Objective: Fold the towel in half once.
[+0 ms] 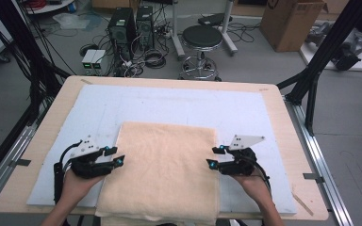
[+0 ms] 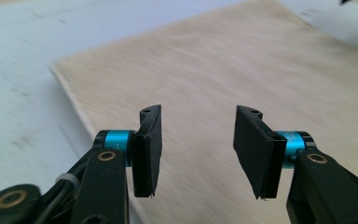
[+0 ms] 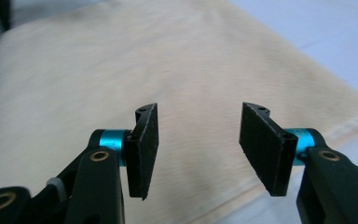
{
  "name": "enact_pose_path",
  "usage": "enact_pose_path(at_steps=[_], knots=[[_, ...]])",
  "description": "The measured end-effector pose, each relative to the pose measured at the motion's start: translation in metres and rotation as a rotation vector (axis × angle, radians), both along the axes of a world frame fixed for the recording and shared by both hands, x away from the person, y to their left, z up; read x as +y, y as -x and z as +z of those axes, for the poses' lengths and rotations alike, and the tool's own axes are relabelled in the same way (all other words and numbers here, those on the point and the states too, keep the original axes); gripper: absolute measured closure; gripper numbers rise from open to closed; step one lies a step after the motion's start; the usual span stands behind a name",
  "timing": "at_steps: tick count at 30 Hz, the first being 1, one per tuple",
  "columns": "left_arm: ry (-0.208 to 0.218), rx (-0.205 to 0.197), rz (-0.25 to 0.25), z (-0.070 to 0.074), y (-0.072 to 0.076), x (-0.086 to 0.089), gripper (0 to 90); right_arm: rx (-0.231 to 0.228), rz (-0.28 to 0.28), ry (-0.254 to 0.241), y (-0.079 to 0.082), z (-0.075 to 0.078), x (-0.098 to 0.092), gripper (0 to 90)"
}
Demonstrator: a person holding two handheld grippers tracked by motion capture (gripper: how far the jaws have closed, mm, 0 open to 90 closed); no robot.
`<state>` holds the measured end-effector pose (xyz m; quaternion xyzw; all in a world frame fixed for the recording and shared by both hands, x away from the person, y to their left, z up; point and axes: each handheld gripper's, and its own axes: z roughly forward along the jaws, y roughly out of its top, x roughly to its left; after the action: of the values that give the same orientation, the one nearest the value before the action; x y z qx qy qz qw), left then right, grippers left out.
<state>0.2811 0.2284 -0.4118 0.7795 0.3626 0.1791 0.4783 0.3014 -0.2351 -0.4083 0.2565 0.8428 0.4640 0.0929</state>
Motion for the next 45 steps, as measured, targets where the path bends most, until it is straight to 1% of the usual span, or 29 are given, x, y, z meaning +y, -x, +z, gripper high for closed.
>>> enact_pose_path(at_steps=[1, 2, 3, 5, 7, 8, 10, 13, 16, 17, 18, 19, 20, 22, 25, 26, 28, 29, 30, 31, 33, 35, 37, 38, 40, 41, 43, 44, 45], knots=[[-0.017, -0.003, 0.016, -0.001, -0.007, -0.001, 52.2, 0.007, -0.019, 0.013, -0.006, -0.001, 0.000, 46.6], [-0.035, 0.002, 0.036, -0.001, -0.014, -0.003, 52.3, -0.002, -0.040, 0.018, -0.011, -0.001, 0.001, 46.5], [-0.037, 0.004, 0.048, -0.001, -0.021, -0.004, 52.6, -0.015, -0.050, 0.017, -0.016, -0.002, 0.001, 46.5], [-0.020, -0.011, 0.067, -0.002, -0.034, -0.005, 53.5, -0.023, -0.089, 0.018, -0.026, -0.002, 0.001, 44.7], [-0.031, -0.003, 0.089, -0.001, -0.047, -0.006, 52.9, -0.020, -0.125, 0.018, -0.038, -0.003, 0.000, 42.6], [-0.031, -0.011, 0.096, -0.002, -0.053, -0.006, 53.0, -0.018, -0.142, 0.008, -0.044, -0.004, -0.002, 41.9], [-0.016, -0.002, 0.118, -0.004, -0.065, -0.005, 53.0, -0.015, -0.176, -0.003, -0.055, -0.005, -0.002, 40.4], [-0.012, 0.019, 0.153, -0.008, -0.081, -0.003, 52.0, 0.012, -0.221, 0.008, -0.070, -0.010, -0.003, 37.9], [-0.025, 0.041, 0.189, -0.012, -0.094, -0.002, 48.4, 0.038, -0.239, 0.020, -0.083, -0.017, -0.002, 37.8], [-0.018, 0.040, 0.207, -0.014, -0.097, -0.001, 47.1, 0.046, -0.246, 0.034, -0.086, -0.019, -0.002, 37.9], [0.006, 0.047, 0.221, -0.016, -0.100, 0.001, 46.6, 0.062, -0.253, 0.035, -0.088, -0.021, -0.001, 37.9], [0.015, 0.064, 0.232, -0.019, -0.104, 0.003, 46.5, 0.067, -0.256, 0.036, -0.090, -0.024, -0.001, 38.1], [0.022, 0.076, 0.246, -0.022, -0.106, 0.005, 46.4, 0.068, -0.256, 0.033, -0.092, -0.026, -0.001, 38.6], [0.019, 0.099, 0.241, -0.028, -0.110, 0.005, 46.5, 0.089, -0.258, 0.026, -0.095, -0.030, -0.002, 39.0], [0.030, 0.134, 0.201, -0.034, -0.113, 0.004, 49.0, 0.108, -0.250, 0.038, -0.098, -0.036, -0.001, 41.6], [0.025, 0.145, 0.198, -0.035, -0.113, 0.002, 50.7, 0.117, -0.252, 0.043, -0.098, -0.036, -0.001, 42.5], [0.007, 0.153, 0.190, -0.037, -0.114, -0.001, 54.7, 0.122, -0.244, 0.047, -0.099, -0.038, -0.001, 46.3], [0.004, 0.162, 0.189, -0.037, -0.115, -0.002, 57.6, 0.124, -0.247, 0.045, -0.100, -0.039, 0.000, 50.1], [0.010, 0.171, 0.194, -0.037, -0.117, -0.003, 59.2, 0.124, -0.231, 0.046, -0.100, -0.039, 0.000, 55.1], [0.017, 0.174, 0.197, -0.036, -0.117, -0.004, 63.8, 0.118, -0.219, 0.043, -0.101, -0.040, 0.000, 59.8], [0.011, 0.174, 0.199, -0.035, -0.118, -0.007, 74.0, 0.131, -0.187, 0.044, -0.102, -0.038, 0.002, 71.7], [-0.012, 0.174, 0.197, -0.033, -0.120, -0.010, 80.1, 0.125, -0.175, 0.068, -0.104, -0.035, 0.006, 77.8], [-0.029, 0.163, 0.198, -0.030, -0.122, -0.010, 82.7, 0.134, -0.167, 0.094, -0.108, -0.030, 0.010, 79.3], [-0.025, 0.152, 0.202, -0.029, -0.123, -0.009, 83.1, 0.132, -0.166, 0.100, -0.110, -0.028, 0.011, 79.7], [-0.004, 0.162, 0.218, -0.029, -0.127, -0.005, 83.7, 0.134, -0.173, 0.097, -0.115, -0.023, 0.012, 80.2], [0.003, 0.155, 0.225, -0.029, -0.128, -0.004, 84.1, 0.135, -0.182, 0.097, -0.119, -0.020, 0.012, 80.5], [0.014, 0.144, 0.241, -0.030, -0.130, -0.002, 84.4, 0.125, -0.197, 0.098, -0.123, -0.014, 0.015, 80.9], [0.010, 0.165, 0.247, -0.029, -0.134, -0.001, 84.6, 0.099, -0.198, 0.101, -0.125, -0.012, 0.017, 81.0], [0.005, 0.164, 0.249, -0.027, -0.137, -0.001, 84.6, 0.098, -0.208, 0.110, -0.129, -0.008, 0.020, 81.0]])
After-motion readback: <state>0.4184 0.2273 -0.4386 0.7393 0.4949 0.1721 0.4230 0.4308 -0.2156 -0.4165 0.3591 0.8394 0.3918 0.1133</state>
